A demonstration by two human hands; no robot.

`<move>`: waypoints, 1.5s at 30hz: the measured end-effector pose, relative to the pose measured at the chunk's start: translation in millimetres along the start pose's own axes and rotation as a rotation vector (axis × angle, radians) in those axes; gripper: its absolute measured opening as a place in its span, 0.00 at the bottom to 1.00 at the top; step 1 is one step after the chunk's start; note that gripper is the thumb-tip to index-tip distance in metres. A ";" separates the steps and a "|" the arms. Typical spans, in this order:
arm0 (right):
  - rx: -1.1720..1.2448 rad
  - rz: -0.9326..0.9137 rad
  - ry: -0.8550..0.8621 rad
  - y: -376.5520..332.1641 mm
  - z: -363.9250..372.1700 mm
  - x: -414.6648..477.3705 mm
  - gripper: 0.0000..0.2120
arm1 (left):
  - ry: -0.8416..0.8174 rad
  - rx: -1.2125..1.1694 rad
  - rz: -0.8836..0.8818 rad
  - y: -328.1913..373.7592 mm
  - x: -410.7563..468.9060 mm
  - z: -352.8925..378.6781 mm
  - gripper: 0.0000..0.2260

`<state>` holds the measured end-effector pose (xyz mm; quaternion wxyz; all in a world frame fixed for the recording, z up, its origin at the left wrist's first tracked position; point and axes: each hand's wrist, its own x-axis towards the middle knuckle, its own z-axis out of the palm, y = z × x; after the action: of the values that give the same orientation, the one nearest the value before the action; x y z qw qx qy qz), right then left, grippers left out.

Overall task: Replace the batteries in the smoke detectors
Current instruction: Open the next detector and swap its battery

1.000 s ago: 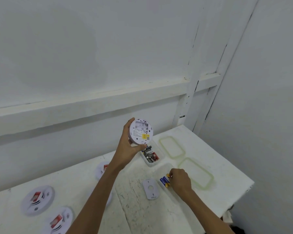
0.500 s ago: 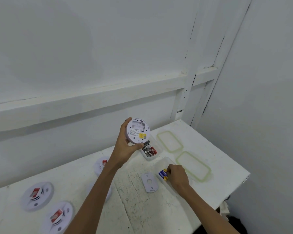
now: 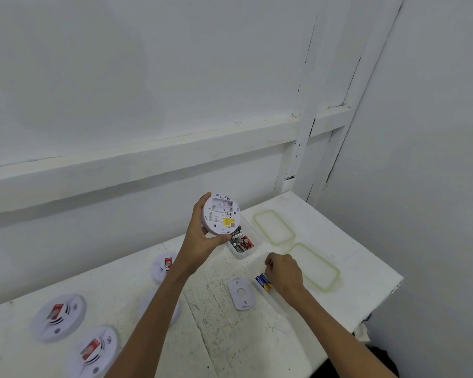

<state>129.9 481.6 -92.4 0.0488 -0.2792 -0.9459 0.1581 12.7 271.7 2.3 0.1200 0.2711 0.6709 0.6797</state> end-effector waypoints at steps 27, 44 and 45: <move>-0.235 -0.147 -0.183 -69.9 24.1 112.2 0.15 | 0.146 0.021 -0.143 -57.2 -14.0 -14.0 0.45; 0.729 -0.145 0.222 -88.5 -32.1 87.0 0.09 | 0.157 0.041 -0.153 -57.4 -12.2 -25.8 0.45; 0.813 -0.152 0.244 -94.4 -41.1 80.7 0.09 | 0.155 0.038 -0.145 -55.5 -11.7 -25.3 0.44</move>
<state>21.2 461.6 -22.4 0.2777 -0.1835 -0.8118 0.4798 -2.2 248.0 -53.1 0.1112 0.1707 0.7088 0.6753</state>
